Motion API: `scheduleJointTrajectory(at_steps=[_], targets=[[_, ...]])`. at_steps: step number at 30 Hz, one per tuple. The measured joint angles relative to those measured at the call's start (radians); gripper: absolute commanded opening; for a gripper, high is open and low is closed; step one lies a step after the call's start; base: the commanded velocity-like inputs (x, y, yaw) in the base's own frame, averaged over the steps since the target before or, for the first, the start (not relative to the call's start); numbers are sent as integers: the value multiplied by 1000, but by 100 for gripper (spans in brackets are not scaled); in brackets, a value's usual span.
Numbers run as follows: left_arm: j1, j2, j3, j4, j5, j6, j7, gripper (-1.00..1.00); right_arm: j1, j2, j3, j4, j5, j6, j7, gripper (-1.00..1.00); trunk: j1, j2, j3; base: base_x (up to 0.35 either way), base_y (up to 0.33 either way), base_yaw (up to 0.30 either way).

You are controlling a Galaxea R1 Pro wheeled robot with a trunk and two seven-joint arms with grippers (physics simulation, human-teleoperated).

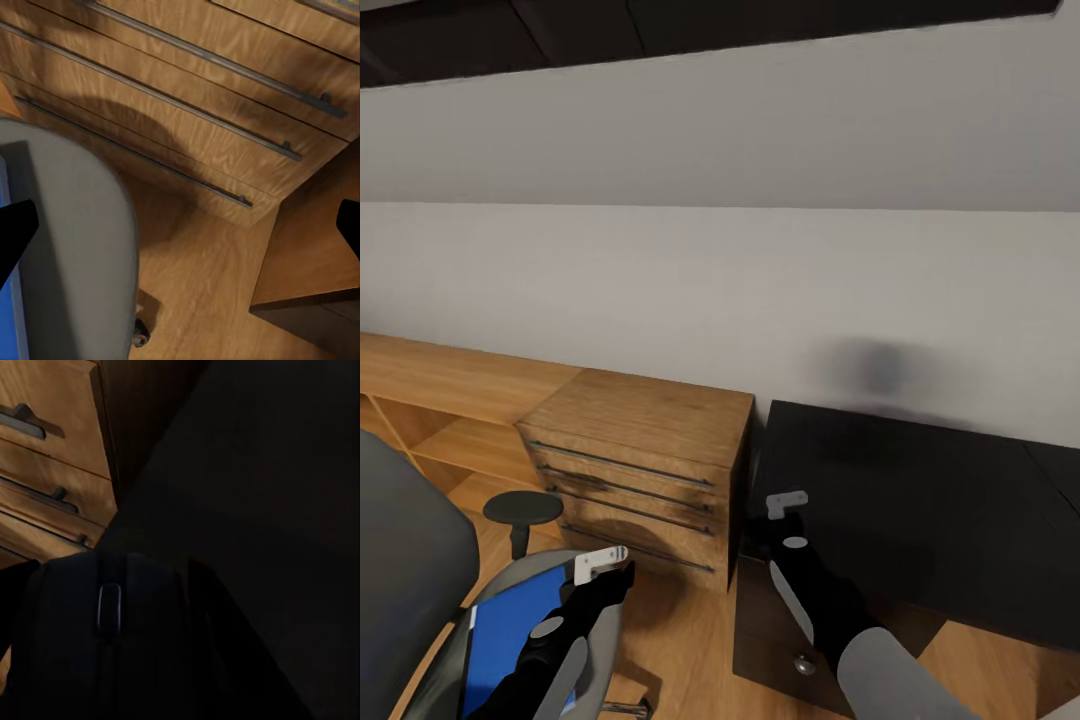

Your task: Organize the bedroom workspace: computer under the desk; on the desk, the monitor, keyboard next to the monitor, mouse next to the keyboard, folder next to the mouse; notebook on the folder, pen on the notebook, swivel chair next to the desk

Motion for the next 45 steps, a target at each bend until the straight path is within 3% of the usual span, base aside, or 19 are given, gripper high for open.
scheduleJointTrajectory(at_steps=[5, 8, 36, 37, 45], targets=[[0, -1, 0, -2, 1, 0, 0, 100, -29, -13, -12, 84, 1, -45, -1, -100, 0, 0, 0, 2, 0, 0], [0, -1, 0, -3, 2, 0, 0, 100, -64, -23, -45, 146, 1, -83, -1, -100, 0, 0, 0, 0, 0, 0], [2, -1, 0, -8, 3, -1, 0, 100, -87, -31, -63, 195, -2, -88, -1, -100, 0, 0, 0, 36, 0, 0], [2, -1, 0, -8, 3, -1, 0, 100, -87, -31, -63, 195, -2, -88, -1, 100, 0, 0, 0, 0, 0, 0], [2, -1, 0, -8, 3, -1, 0, 100, -87, -31, -63, 195, -2, -88, -1, 100, 0, 0, 0, 0, 0, 0]])
